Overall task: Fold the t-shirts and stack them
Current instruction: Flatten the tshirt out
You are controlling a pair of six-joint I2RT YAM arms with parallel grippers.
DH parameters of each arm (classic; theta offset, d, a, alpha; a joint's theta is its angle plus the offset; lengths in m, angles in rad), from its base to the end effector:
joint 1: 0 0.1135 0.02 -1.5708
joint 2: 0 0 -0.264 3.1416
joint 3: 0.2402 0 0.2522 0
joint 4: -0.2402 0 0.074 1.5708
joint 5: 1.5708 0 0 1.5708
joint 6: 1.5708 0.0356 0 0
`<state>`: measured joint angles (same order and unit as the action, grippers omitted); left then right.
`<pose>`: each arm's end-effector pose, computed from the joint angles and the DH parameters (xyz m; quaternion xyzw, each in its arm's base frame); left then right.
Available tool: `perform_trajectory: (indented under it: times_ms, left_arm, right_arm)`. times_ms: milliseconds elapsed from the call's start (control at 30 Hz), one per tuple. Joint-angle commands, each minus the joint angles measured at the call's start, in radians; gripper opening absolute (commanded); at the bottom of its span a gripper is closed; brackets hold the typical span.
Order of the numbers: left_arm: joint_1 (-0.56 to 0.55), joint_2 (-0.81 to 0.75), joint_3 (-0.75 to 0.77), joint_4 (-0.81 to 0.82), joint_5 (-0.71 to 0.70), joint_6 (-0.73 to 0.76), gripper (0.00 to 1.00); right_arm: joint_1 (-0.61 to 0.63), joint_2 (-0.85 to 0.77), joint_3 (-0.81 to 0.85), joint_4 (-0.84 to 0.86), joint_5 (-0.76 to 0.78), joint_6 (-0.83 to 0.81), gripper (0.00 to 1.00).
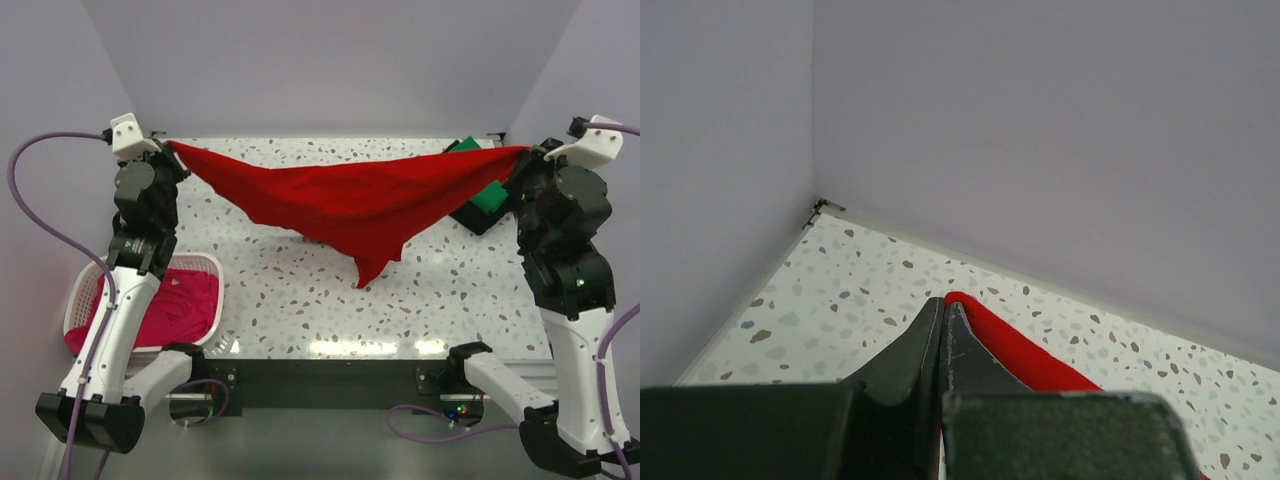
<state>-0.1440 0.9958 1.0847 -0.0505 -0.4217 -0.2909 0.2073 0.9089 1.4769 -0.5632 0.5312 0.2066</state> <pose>0.2213 -0.0174 0.4206 -0.2001 0.6651 -0.0103 0.7193 0.1374 0.0105 0.5046 0.1858 0.6807 -0.0407 0.7074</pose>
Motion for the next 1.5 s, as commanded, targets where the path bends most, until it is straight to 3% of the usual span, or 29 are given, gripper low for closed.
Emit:
perform_trajectory:
  times_ms: [0, 333, 700, 867, 967, 1100, 1233, 1267, 1300, 1333, 1400, 1467]
  left_arm:
    - [0.012, -0.051, 0.024, 0.029, 0.030, 0.022, 0.00]
    - [0.012, 0.014, 0.153, 0.031, 0.101, 0.016, 0.00]
    - [0.012, -0.052, 0.316, 0.023, 0.123, 0.047, 0.00]
    - [0.012, 0.024, 0.377, 0.087, 0.184, 0.044, 0.00]
    - [0.012, 0.191, 0.454, 0.110, 0.251, 0.032, 0.00]
    - [0.011, 0.575, 0.613, 0.149, 0.345, 0.038, 0.00]
    - [0.006, 0.961, 0.965, 0.089, 0.471, 0.036, 0.00]
    - [-0.002, 1.033, 1.031, 0.065, 0.481, 0.039, 0.05]
    - [-0.009, 1.144, 1.088, 0.052, 0.486, 0.045, 0.27]
    - [-0.019, 1.181, 1.154, 0.007, 0.482, 0.052, 0.41]
    - [-0.052, 1.189, 1.129, 0.014, 0.448, 0.079, 0.73]
    - [-0.090, 1.134, 0.964, 0.123, 0.377, 0.098, 0.81]
  right_arm:
    - [-0.002, -0.031, 0.094, 0.002, 0.001, -0.039, 0.00]
    - [-0.003, -0.099, 0.056, -0.023, -0.123, -0.004, 0.00]
    - [-0.002, -0.215, -0.018, -0.018, -0.188, 0.033, 0.00]
    - [-0.002, -0.196, -0.067, 0.017, -0.200, 0.048, 0.00]
    - [-0.003, -0.131, -0.134, 0.066, -0.142, 0.059, 0.00]
    - [-0.003, -0.024, -0.231, 0.124, -0.115, 0.086, 0.00]
    - [-0.003, 0.059, -0.331, 0.164, -0.099, 0.116, 0.00]
    - [-0.003, 0.076, -0.340, 0.170, -0.097, 0.119, 0.00]
    - [-0.005, 0.106, -0.348, 0.171, -0.097, 0.122, 0.00]
    - [-0.003, 0.123, -0.360, 0.172, -0.102, 0.125, 0.00]
    - [-0.003, 0.151, -0.378, 0.181, -0.120, 0.128, 0.00]
    - [-0.003, 0.162, -0.411, 0.204, -0.145, 0.129, 0.00]
